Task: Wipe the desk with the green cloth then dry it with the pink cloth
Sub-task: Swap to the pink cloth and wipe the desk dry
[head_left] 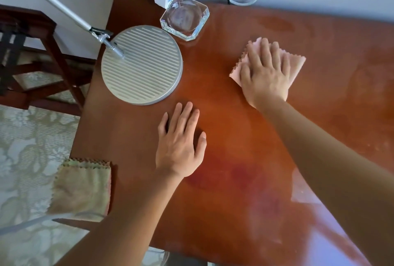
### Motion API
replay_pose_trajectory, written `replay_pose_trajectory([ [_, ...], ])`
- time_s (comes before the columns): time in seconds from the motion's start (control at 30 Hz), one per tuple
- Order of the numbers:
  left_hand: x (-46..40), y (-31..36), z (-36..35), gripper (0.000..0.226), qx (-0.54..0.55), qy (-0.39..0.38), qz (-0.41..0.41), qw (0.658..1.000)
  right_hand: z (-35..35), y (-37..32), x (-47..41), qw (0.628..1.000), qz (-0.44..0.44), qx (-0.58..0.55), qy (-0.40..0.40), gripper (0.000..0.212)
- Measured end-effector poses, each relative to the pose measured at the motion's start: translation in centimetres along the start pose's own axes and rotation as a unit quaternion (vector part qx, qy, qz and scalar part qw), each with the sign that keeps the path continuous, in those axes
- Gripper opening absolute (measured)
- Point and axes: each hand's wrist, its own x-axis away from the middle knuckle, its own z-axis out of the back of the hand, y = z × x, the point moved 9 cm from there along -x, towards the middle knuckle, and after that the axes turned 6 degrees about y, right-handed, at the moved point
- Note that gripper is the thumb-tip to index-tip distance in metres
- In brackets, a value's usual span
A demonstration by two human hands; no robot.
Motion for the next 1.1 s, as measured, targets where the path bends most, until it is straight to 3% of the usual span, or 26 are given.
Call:
replay_pose_trajectory([
  [0.07, 0.0, -0.1, 0.0, 0.057, 0.003, 0.001, 0.000, 1.000, -0.4, -2.6, 0.0, 1.000, -0.005, -0.011, 0.005, 0.060],
  [0.23, 0.0, -0.2, -0.2, 0.056, -0.002, 0.004, -0.002, 1.000, -2.5, -12.7, 1.7, 0.991, 0.130, -0.015, -0.029, 0.060],
  [0.37, -0.2, 0.0, -0.2, 0.057, -0.012, -0.016, 0.003, 1.000, -2.5, -11.7, 2.2, 0.979, 0.196, 0.021, -0.049, 0.059],
  [0.53, -2.7, 0.7, 0.8, 0.046, 0.019, 0.012, 0.007, 1.000, 0.5, -0.3, -1.4, 0.998, 0.061, 0.024, -0.013, 0.059],
  [0.67, -6.7, 3.1, -0.7, 0.055, 0.040, -0.034, 0.024, 0.998, 0.8, 0.9, -2.4, 1.000, 0.011, 0.023, -0.005, 0.060],
  [0.93, -7.4, 4.6, -2.2, 0.058, -0.012, -0.018, 0.059, 0.998, -0.8, -7.8, -4.7, 0.991, 0.129, 0.018, -0.012, 0.060],
  [1.03, -7.5, 4.8, -2.2, 0.058, -0.015, -0.015, 0.055, 0.998, -0.5, -5.6, -6.1, 0.989, 0.142, 0.030, -0.013, 0.061],
  [1.1, -7.3, 4.7, -2.3, 0.058, -0.015, -0.013, 0.054, 0.998, 0.7, -1.7, -8.0, 0.996, 0.083, 0.025, 0.001, 0.061],
])
